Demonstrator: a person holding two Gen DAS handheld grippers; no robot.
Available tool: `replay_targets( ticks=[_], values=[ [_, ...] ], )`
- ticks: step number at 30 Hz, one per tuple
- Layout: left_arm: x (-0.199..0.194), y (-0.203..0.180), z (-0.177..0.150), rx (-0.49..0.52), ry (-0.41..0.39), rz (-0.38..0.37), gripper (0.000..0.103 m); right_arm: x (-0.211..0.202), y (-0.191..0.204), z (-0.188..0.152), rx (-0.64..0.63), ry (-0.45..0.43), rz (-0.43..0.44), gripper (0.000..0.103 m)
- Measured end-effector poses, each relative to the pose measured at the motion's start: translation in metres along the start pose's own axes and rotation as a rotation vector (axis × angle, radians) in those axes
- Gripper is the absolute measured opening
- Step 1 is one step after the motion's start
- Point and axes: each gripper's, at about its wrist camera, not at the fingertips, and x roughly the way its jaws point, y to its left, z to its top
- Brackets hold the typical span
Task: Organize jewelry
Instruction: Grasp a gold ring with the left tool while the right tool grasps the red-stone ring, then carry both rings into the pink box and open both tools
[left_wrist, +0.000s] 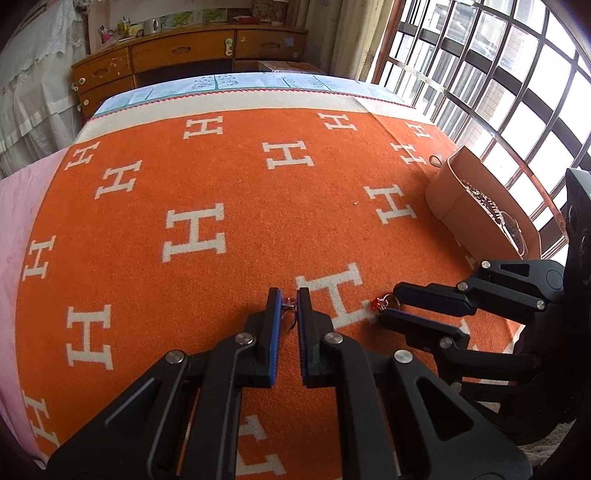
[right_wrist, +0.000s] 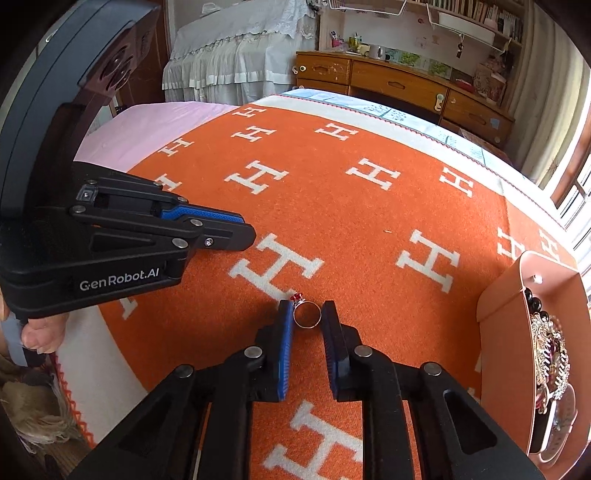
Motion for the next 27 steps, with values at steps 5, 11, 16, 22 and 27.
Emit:
replay_targets(
  ticks=[5,11,16,22,27],
  values=[
    [-0.013,-0.005,0.003,-0.002,-0.010,-0.003,0.006,-0.013,-0.007,-0.003,0.047,-0.023,0.038,0.015],
    [-0.043,-0.030,0.016,0.037,-0.049,-0.044,0.006,-0.058,-0.021,-0.006,0.099,-0.109,0.053,0.015],
    [-0.068,-0.069,0.043,0.101,-0.104,-0.088,0.006,-0.112,-0.056,-0.010,0.188,-0.207,0.023,0.015],
    [-0.075,-0.133,0.087,0.183,-0.144,-0.142,0.006,-0.172,-0.123,-0.021,0.311,-0.292,-0.051,0.015],
    [-0.048,-0.182,0.121,0.201,-0.118,-0.168,0.006,-0.197,-0.180,-0.025,0.403,-0.320,-0.090,0.015]
  ],
)
